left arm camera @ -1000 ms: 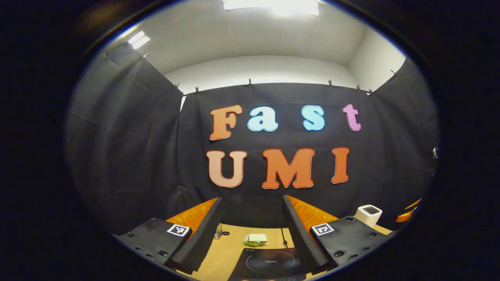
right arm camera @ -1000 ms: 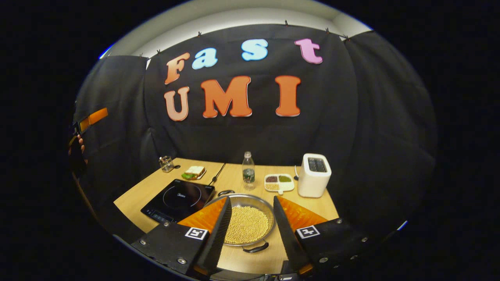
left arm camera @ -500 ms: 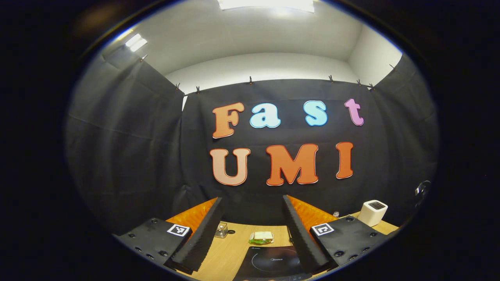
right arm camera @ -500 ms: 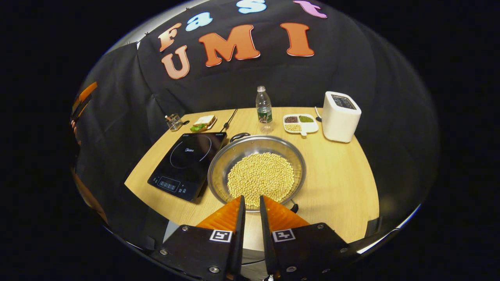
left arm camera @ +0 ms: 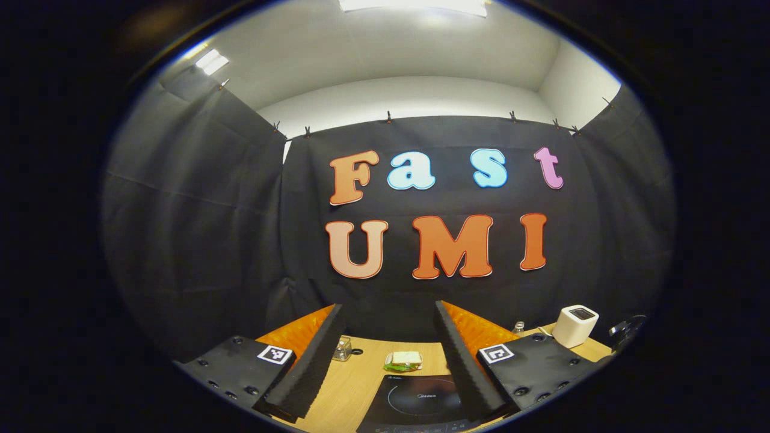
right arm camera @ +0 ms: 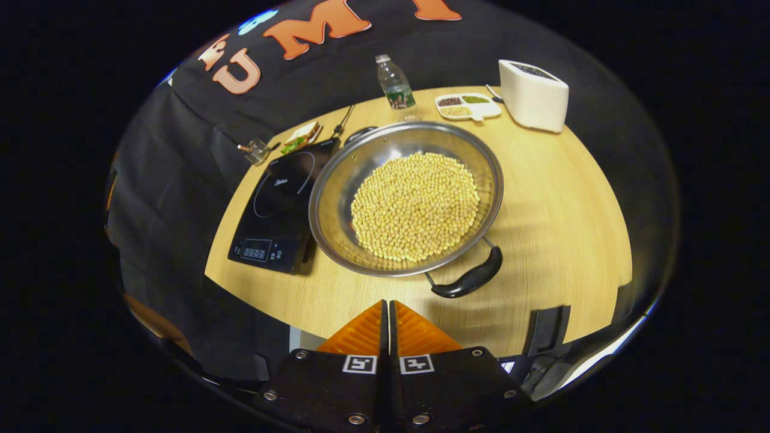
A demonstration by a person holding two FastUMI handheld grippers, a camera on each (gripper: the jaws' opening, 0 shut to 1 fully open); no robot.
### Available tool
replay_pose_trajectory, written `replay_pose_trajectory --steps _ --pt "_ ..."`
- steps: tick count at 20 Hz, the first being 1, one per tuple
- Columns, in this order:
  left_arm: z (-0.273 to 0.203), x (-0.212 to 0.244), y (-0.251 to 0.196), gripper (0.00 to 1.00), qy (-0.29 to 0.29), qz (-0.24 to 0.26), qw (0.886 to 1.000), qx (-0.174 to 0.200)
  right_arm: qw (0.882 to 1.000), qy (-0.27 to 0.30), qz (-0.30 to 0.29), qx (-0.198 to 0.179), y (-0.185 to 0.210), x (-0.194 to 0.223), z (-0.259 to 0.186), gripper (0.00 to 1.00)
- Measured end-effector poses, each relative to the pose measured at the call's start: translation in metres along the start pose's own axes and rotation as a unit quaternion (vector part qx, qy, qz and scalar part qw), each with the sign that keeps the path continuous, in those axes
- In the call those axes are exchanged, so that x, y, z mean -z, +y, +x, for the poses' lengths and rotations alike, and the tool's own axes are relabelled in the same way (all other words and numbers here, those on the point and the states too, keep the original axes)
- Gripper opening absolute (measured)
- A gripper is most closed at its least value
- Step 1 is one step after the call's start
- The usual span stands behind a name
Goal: First push the handle of the pot to place it horizontally, then grasp the pot with both hands and set it on the induction cooktop.
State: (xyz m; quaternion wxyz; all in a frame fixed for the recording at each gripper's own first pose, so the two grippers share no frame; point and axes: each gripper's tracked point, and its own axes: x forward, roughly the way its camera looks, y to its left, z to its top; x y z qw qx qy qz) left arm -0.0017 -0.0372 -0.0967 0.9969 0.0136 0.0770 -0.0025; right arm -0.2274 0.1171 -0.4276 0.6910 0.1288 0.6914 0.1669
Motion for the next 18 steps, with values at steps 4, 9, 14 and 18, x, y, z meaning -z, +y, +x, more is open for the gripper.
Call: replay_pose_trajectory --steps 4,9,14,18 --pt "0.0 -0.005 0.001 0.98 -0.012 0.005 1.0 -0.005 0.999 0.037 0.006 -0.013 0.003 0.015 0.02 0.0" --pt "-0.003 -0.006 0.001 0.97 -0.015 0.007 1.0 -0.004 0.999 0.043 0.026 -0.011 -0.004 0.008 0.033 0.0" --pt "-0.008 -0.008 -0.003 0.98 -0.017 0.005 1.0 0.0 0.998 0.054 0.03 -0.002 -0.017 0.004 0.037 0.0" --pt "-0.011 -0.013 -0.005 0.97 -0.027 0.011 1.0 0.003 0.997 0.056 0.051 0.014 -0.031 0.002 0.043 0.0"
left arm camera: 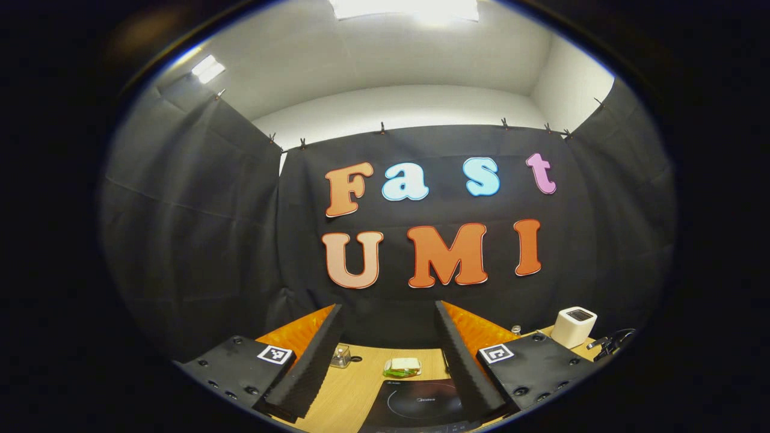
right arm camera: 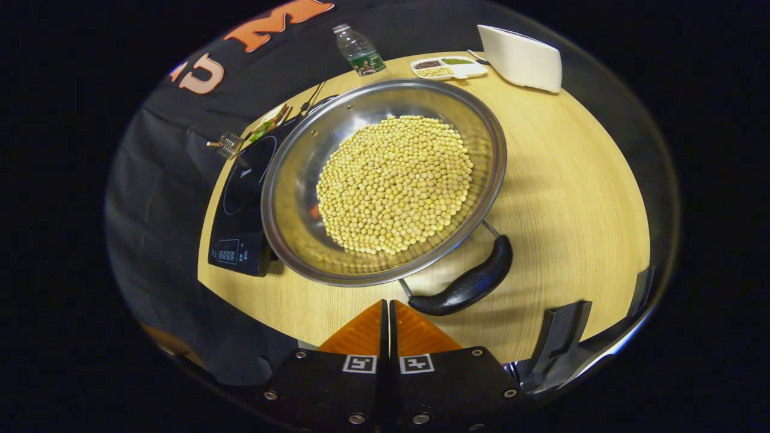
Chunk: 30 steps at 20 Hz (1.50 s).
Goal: First push the handle of the pot to place it horizontally, then grasp the pot with both hands and set it on the induction cooktop.
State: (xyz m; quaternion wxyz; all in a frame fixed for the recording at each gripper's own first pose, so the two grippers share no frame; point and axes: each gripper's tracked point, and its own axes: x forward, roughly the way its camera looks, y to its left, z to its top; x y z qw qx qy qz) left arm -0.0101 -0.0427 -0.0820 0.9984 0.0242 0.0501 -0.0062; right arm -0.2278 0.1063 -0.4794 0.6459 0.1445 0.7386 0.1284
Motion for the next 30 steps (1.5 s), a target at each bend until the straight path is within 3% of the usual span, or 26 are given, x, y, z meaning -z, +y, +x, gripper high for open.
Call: replay_pose_trajectory --steps 7,17,30 --pt "-0.004 -0.001 0.003 0.98 -0.002 0.004 1.0 -0.006 0.999 -0.012 0.045 0.024 -0.029 -0.017 0.001 0.0" --pt "0.003 0.015 0.008 0.98 0.02 0.003 1.0 -0.01 0.994 -0.037 0.098 0.029 -0.033 -0.041 0.0 0.0" --pt "0.023 0.047 0.02 0.97 0.059 0.002 0.998 -0.021 0.989 -0.074 0.102 0.081 -0.073 -0.088 -0.002 0.0"
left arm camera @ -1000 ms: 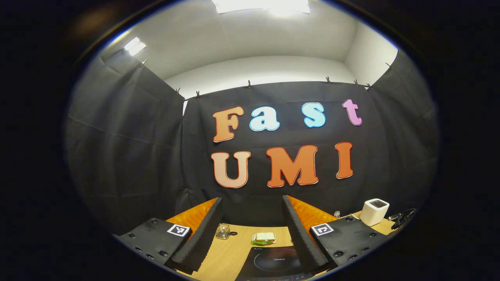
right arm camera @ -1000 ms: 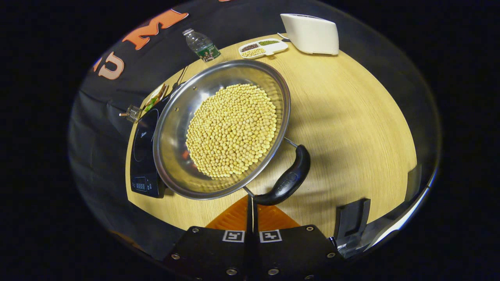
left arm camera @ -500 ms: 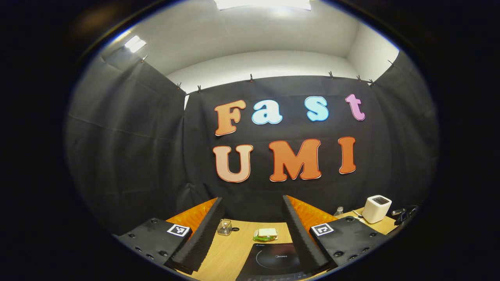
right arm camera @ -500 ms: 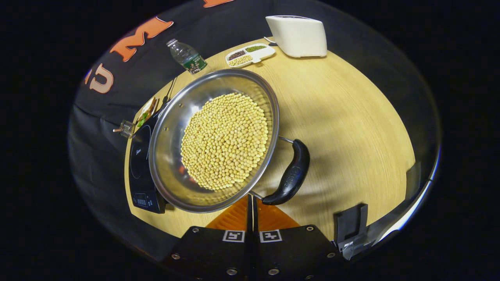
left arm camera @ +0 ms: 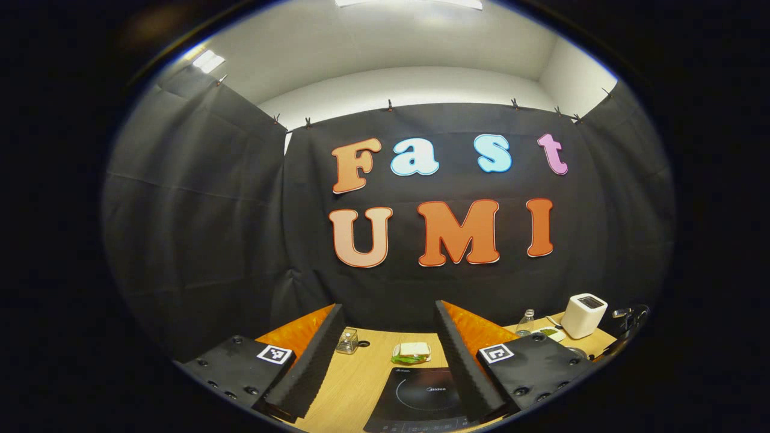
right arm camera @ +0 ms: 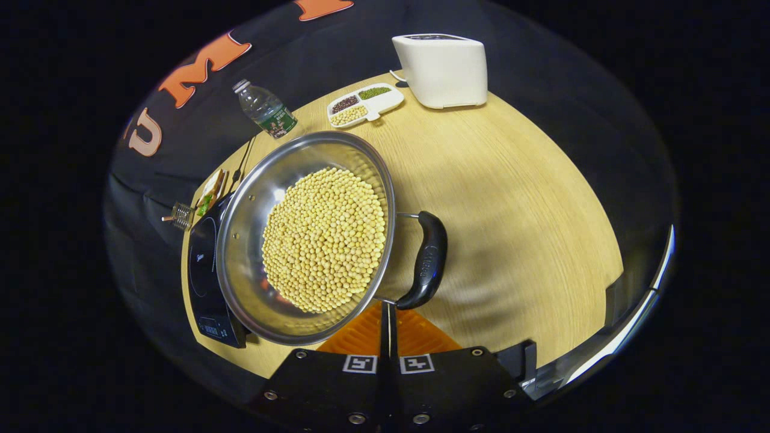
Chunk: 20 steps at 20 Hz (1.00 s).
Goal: First push the handle of the pot to place it horizontally, then grasp the pot with both hands and set it on the induction cooktop.
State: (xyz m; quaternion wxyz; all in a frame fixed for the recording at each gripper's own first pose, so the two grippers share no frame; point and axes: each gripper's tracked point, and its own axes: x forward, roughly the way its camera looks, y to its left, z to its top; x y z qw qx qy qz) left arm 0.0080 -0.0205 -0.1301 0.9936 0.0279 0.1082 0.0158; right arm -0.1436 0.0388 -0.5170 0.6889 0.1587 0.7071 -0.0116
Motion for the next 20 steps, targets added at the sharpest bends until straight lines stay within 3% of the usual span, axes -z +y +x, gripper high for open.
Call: replay_pose_trajectory --steps 20 --pt "0.032 0.04 -0.02 0.98 0.046 -0.002 0.999 0.028 0.998 -0.043 -0.027 0.049 -0.018 -0.07 0.022 0.0"
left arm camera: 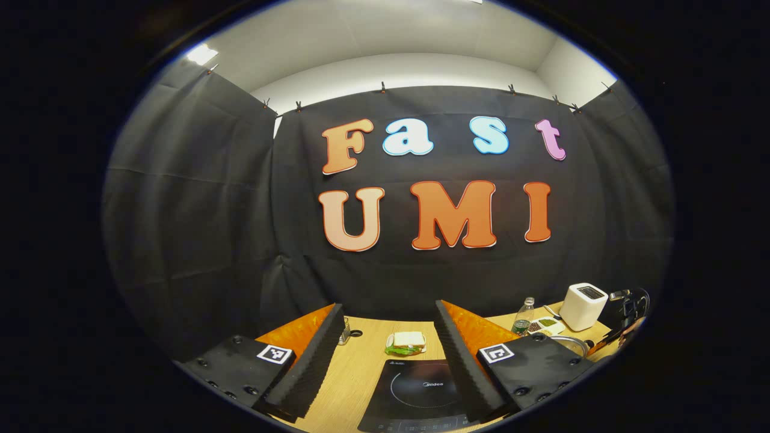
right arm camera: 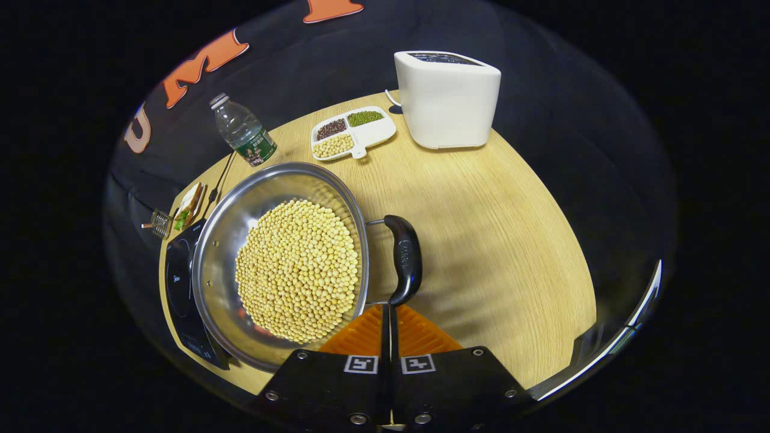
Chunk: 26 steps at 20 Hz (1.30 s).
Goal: First push the handle of the pot to place it horizontally, then grasp the pot with both hands and set it on the induction cooktop.
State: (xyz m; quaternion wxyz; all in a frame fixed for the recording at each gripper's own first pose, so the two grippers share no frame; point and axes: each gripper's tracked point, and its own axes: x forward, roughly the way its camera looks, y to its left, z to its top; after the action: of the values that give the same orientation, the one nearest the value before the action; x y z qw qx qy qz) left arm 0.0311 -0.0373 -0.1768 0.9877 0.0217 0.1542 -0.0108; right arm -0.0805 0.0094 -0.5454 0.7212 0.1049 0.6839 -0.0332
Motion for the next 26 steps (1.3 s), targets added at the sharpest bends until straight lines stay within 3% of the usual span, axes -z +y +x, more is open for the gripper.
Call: replay_pose_trajectory --steps 11,17,19,22,23,24,26 --pt "0.03 0.074 -0.077 0.99 0.092 -0.002 0.992 0.081 1.0 -0.02 0.004 0.002 -0.003 -0.033 0.02 0.0" --pt "0.051 0.125 -0.123 0.98 0.167 -0.026 0.977 0.126 0.998 -0.045 0.004 -0.035 -0.002 -0.042 -0.01 0.05" --pt "0.057 0.14 -0.141 0.98 0.189 -0.034 0.971 0.142 0.997 -0.075 -0.013 -0.029 -0.006 -0.055 -0.027 0.12" --pt "0.061 0.167 -0.169 0.97 0.226 -0.032 0.959 0.166 0.993 -0.106 -0.039 -0.032 -0.002 -0.066 -0.046 0.29" --pt "0.064 0.177 -0.179 0.98 0.239 -0.031 0.955 0.175 0.992 -0.114 -0.045 -0.035 0.003 -0.068 -0.05 0.26" --pt "0.067 0.187 -0.19 0.96 0.252 -0.028 0.95 0.184 0.991 -0.119 -0.052 -0.036 0.005 -0.07 -0.051 0.4" --pt "0.068 0.209 -0.211 0.96 0.284 -0.029 0.937 0.201 0.99 -0.123 -0.062 -0.035 0.009 -0.074 -0.047 0.51"
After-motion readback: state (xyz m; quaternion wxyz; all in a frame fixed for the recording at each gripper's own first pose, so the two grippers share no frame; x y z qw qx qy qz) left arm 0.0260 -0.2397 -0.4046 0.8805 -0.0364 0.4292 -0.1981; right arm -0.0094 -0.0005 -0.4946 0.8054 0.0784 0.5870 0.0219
